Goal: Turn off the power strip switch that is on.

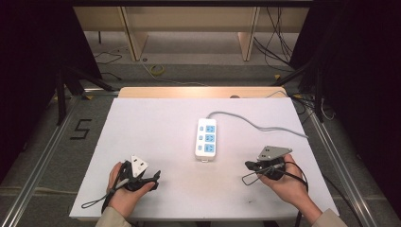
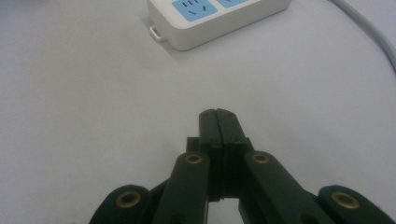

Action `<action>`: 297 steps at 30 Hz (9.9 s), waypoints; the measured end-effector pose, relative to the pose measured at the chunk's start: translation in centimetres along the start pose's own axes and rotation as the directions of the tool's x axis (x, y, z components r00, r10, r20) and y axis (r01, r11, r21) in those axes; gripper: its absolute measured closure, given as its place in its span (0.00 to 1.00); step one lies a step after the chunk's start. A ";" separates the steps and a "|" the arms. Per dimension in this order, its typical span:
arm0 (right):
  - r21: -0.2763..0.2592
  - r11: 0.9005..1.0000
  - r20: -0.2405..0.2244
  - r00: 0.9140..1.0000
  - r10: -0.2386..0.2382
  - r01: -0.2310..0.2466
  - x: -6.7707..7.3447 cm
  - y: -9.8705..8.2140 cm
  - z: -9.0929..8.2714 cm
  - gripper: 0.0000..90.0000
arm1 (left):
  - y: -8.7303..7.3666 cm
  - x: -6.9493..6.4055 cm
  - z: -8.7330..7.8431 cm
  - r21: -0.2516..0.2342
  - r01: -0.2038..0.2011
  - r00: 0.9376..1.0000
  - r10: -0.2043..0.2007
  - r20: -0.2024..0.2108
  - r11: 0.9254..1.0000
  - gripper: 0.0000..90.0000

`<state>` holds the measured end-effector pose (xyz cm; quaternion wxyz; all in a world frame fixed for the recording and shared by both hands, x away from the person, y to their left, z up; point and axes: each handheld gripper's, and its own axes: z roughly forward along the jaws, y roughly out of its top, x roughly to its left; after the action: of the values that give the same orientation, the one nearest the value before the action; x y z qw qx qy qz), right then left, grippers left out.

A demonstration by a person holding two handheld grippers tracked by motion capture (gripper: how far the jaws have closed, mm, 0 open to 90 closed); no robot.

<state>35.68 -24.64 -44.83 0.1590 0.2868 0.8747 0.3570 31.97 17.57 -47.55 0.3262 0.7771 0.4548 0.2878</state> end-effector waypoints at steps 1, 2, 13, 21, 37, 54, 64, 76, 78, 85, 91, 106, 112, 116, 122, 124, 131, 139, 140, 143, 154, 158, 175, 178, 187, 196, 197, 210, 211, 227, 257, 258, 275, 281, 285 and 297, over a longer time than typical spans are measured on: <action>0.008 1.000 -0.002 1.000 -0.002 0.002 0.0 0.0 0.1 1.00 | 0.0 0.0 0.0 0.002 -0.001 1.000 0.001 -0.001 1.000 0.23; 0.008 1.000 -0.002 1.000 -0.002 0.002 0.0 0.0 0.1 1.00 | 0.0 0.0 0.0 0.002 -0.001 1.000 0.001 -0.001 1.000 0.23; 0.033 0.999 -0.001 1.000 -0.015 0.015 -0.1 0.8 0.5 1.00 | 0.0 -0.1 0.0 0.004 -0.004 1.000 0.004 0.002 1.000 0.23; 0.047 0.999 0.004 1.000 -0.013 0.013 -0.2 1.5 0.6 1.00 | 0.1 -0.2 0.1 0.001 -0.003 1.000 0.003 0.001 1.000 0.23; 0.070 0.997 0.006 1.000 -0.024 0.024 -0.3 2.5 1.1 1.00 | 0.1 -0.2 0.1 0.005 -0.006 1.000 0.006 0.002 1.000 0.22; 0.079 0.996 0.003 0.999 -0.038 0.037 -0.6 4.1 1.5 1.00 | 0.0 -0.3 0.2 0.007 -0.010 1.000 0.010 0.005 1.000 0.22; 0.089 0.995 0.006 0.999 -0.041 0.040 -0.8 4.5 1.8 1.00 | 0.1 -0.4 0.3 0.007 -0.012 1.000 0.012 0.005 1.000 0.22; 0.098 0.994 0.004 0.999 -0.043 0.042 -0.8 5.3 2.1 1.00 | 0.1 -0.4 0.3 0.010 -0.013 1.000 0.013 0.007 1.000 0.22; 0.099 0.994 0.003 0.999 -0.049 0.048 -0.9 5.5 2.1 1.00 | 0.1 -0.4 0.3 0.009 -0.013 1.000 0.013 0.007 1.000 0.22; 0.106 0.993 0.001 0.999 -0.048 0.047 -0.9 5.9 2.3 1.00 | 0.1 -0.4 0.3 0.010 -0.011 1.000 0.011 0.008 1.000 0.22; 0.107 0.993 0.000 0.999 -0.044 0.044 -1.0 6.2 2.5 1.00 | 0.1 -0.4 0.3 0.009 -0.011 1.000 0.011 0.006 1.000 0.22; 0.114 0.993 0.001 0.999 -0.039 0.039 -1.1 6.8 3.0 1.00 | 0.1 -0.4 0.3 0.011 -0.011 1.000 0.010 0.009 1.000 0.22; 0.117 0.992 -0.002 0.999 -0.043 0.043 -1.1 7.0 3.2 1.00 | 0.2 -0.4 0.3 0.009 -0.012 1.000 0.012 0.009 1.000 0.22; 0.118 0.992 -0.002 0.999 -0.037 0.037 -1.0 7.2 3.3 1.00 | 0.2 -0.4 0.3 0.009 -0.011 1.000 0.011 0.008 1.000 0.22; 0.120 0.992 -0.005 0.999 -0.048 0.049 -1.1 7.5 3.5 1.00 | 0.2 -0.4 0.3 0.010 -0.013 1.000 0.013 0.009 1.000 0.22; 0.125 0.991 -0.005 0.999 -0.043 0.043 -1.1 7.6 3.6 1.00 | 0.2 -0.4 0.3 0.009 -0.012 1.000 0.012 0.008 1.000 0.22; 0.127 0.991 -0.008 0.999 -0.043 0.044 -1.2 7.8 3.8 1.00 | 0.2 -0.4 0.3 0.009 -0.012 1.000 0.012 0.008 1.000 0.22; 0.130 0.990 -0.011 0.999 -0.044 0.045 -1.1 8.2 4.2 1.00 | 0.2 -0.4 0.2 0.009 -0.012 1.000 0.012 0.008 1.000 0.22; 0.128 0.991 -0.011 0.999 -0.043 0.044 -1.0 8.2 4.2 1.00 | 0.2 -0.4 0.2 0.009 -0.012 1.000 0.012 0.008 1.000 0.22; 0.127 0.991 -0.011 0.999 -0.038 0.040 -0.9 8.4 4.4 1.00 | 0.2 -0.4 0.2 0.009 -0.012 1.000 0.012 0.008 1.000 0.22; 0.137 0.990 -0.024 0.999 -0.042 0.045 -0.9 8.6 5.0 1.00 | 0.2 -0.4 0.2 0.009 -0.013 1.000 0.013 0.009 1.000 0.22; 0.143 0.989 -0.026 0.999 -0.041 0.044 -0.9 8.7 5.2 1.00 | 0.2 -0.5 0.2 0.008 -0.012 1.000 0.012 0.009 1.000 0.22; 0.152 0.987 -0.033 0.999 -0.042 0.046 -1.0 9.1 5.9 1.00 | 0.2 -0.5 0.2 0.007 -0.012 1.000 0.012 0.009 1.000 0.22; 0.150 0.988 -0.036 0.999 -0.041 0.046 -1.0 9.2 6.0 1.00 | 0.2 -0.5 0.2 0.008 -0.013 1.000 0.013 0.010 1.000 0.22; 0.150 0.988 -0.037 0.998 -0.041 0.046 -0.9 9.6 6.3 1.00 | 0.2 -0.5 0.2 0.007 -0.014 1.000 0.014 0.010 1.000 0.22; 0.156 0.986 -0.040 0.998 -0.044 0.050 -0.7 10.1 6.6 1.00 | 0.2 -0.5 0.2 0.007 -0.014 1.000 0.014 0.009 1.000 0.22; 0.156 0.986 -0.044 0.998 -0.049 0.055 -0.7 10.1 6.6 1.00 | 0.2 -0.5 0.2 0.007 -0.014 1.000 0.014 0.010 1.000 0.22; 0.167 0.984 -0.049 0.998 -0.048 0.056 -0.6 10.4 7.2 1.00 | 0.2 -0.5 0.3 0.005 -0.014 1.000 0.014 0.010 1.000 0.22; 0.168 0.984 -0.049 0.998 -0.047 0.055 -0.6 10.5 7.2 1.00 | 0.2 -0.5 0.3 0.005 -0.014 1.000 0.014 0.009 1.000 0.22; 0.167 0.984 -0.052 0.997 -0.058 0.066 -0.4 11.2 7.7 1.00 | 0.3 -0.6 0.3 0.003 -0.011 1.000 0.011 0.012 1.000 0.22; 0.181 0.981 -0.063 0.997 -0.054 0.065 -0.3 11.8 8.9 1.00 | 0.3 -0.6 0.3 0.003 -0.013 1.000 0.013 0.012 1.000 0.22; 0.181 0.981 -0.063 0.996 -0.056 0.066 -0.3 11.8 8.9 1.00 | 0.3 -0.6 0.3 0.003 -0.012 1.000 0.012 0.012 1.000 0.22; 0.188 0.980 -0.067 0.996 -0.057 0.069 0.1 12.4 9.5 1.00 | 0.3 -0.7 0.3 0.002 -0.010 1.000 0.010 0.013 1.000 0.22; 0.192 0.979 -0.069 0.996 -0.058 0.070 0.2 12.6 9.8 1.00 | 0.3 -0.7 0.3 0.002 -0.013 1.000 0.013 0.013 1.000 0.22; 0.191 0.979 -0.073 0.996 -0.055 0.068 0.4 12.7 10.0 1.00 | 0.3 -0.7 0.3 0.002 -0.011 1.000 0.011 0.014 1.000 0.22; 0.190 0.978 -0.079 0.995 -0.066 0.080 0.8 13.3 10.6 1.00 | 0.3 -0.7 0.3 0.003 -0.012 1.000 0.012 0.015 1.000 0.22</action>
<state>45.31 -10.82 -42.74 0.1116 0.2554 0.9203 0.2744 32.06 16.79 -47.56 0.3267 0.7825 0.4480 0.2834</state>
